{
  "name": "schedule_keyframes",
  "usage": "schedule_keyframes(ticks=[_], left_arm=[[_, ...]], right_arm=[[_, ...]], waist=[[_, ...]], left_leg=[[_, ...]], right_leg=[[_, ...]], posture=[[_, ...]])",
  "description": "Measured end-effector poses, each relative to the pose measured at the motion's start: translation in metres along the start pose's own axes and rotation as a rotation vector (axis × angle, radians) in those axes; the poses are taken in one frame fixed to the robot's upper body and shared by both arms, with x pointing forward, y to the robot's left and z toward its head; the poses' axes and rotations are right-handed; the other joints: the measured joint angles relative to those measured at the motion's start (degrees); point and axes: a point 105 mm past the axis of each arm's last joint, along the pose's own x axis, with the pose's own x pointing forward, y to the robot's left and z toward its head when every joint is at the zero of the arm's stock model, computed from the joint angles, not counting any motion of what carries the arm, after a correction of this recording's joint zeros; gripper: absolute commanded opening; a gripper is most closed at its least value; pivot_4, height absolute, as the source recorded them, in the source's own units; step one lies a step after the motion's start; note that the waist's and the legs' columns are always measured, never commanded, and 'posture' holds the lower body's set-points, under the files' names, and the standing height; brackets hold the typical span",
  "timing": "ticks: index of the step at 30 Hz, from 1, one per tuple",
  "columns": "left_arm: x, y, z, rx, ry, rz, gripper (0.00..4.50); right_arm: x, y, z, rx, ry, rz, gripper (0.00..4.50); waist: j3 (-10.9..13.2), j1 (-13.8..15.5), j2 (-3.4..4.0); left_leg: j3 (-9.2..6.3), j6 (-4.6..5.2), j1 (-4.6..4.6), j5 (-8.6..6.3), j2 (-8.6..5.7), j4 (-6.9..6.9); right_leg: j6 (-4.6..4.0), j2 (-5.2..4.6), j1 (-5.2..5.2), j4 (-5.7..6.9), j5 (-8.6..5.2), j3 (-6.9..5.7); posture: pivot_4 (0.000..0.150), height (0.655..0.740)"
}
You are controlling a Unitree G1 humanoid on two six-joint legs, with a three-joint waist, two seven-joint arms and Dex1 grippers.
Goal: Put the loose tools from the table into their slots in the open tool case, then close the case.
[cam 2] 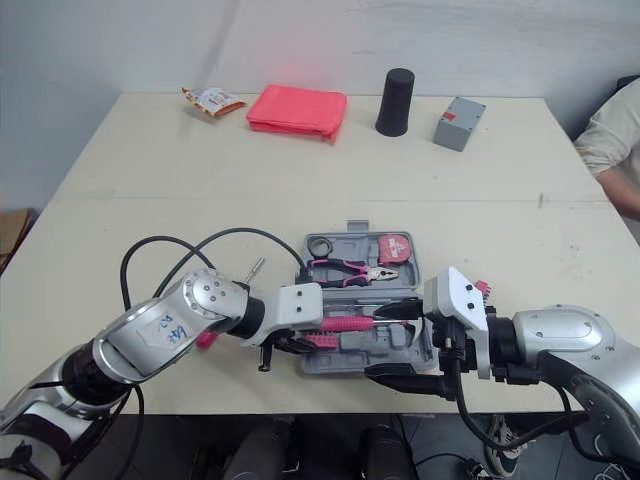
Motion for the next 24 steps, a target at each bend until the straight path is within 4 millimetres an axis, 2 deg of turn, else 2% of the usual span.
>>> schedule_keyframes(ticks=[11, 13, 16, 19, 24], left_arm=[[0.011, -0.001, 0.001, 0.038, -0.045, 0.03, 0.68], [0.011, -0.002, -0.001, 0.051, -0.051, 0.035, 1.71], [0.009, -0.005, -0.004, 0.049, -0.067, 0.014, 3.0], [-0.003, 0.0, -0.008, -0.022, -0.093, 0.023, 4.27], [-0.019, 0.001, -0.017, -0.114, -0.194, 0.012, 4.27]], right_arm=[[0.001, -0.002, 0.0, 0.006, -0.012, -0.017, 4.5], [0.001, -0.002, -0.001, 0.008, -0.012, -0.02, 4.5], [0.001, -0.002, -0.002, 0.017, -0.009, -0.024, 4.5], [0.001, 0.0, -0.004, 0.032, -0.008, -0.016, 4.5], [0.0, 0.002, -0.007, 0.051, -0.004, -0.017, 4.5]], waist=[[0.0, 0.08, 0.0], [0.0, 0.08, 0.0], [0.0, -0.03, 0.0], [0.0, -0.09, 0.01], [0.0, -0.22, 0.01]], left_leg=[[-0.04, 0.01, 0.03, 0.0, -0.02, 0.05], [-0.05, 0.02, 0.05, -0.01, -0.02, 0.06], [-0.05, 0.02, 0.1, -0.01, 0.01, 0.03], [-0.11, 0.01, 0.12, -0.01, 0.02, 0.02], [-0.11, -0.01, 0.1, -0.01, 0.03, -0.01]], right_leg=[[0.01, -0.03, 0.08, 0.0, 0.01, -0.02], [0.01, -0.03, 0.12, -0.02, 0.01, -0.02], [0.01, -0.03, 0.15, -0.01, 0.01, -0.02], [0.01, -0.03, 0.17, -0.01, 0.01, -0.06], [-0.01, -0.02, 0.14, -0.02, 0.0, -0.1]], posture=[[0.15, 0.7361], [0.15, 0.7361], [0.15, 0.7361], [0.15, 0.7361], [0.15, 0.7361]])
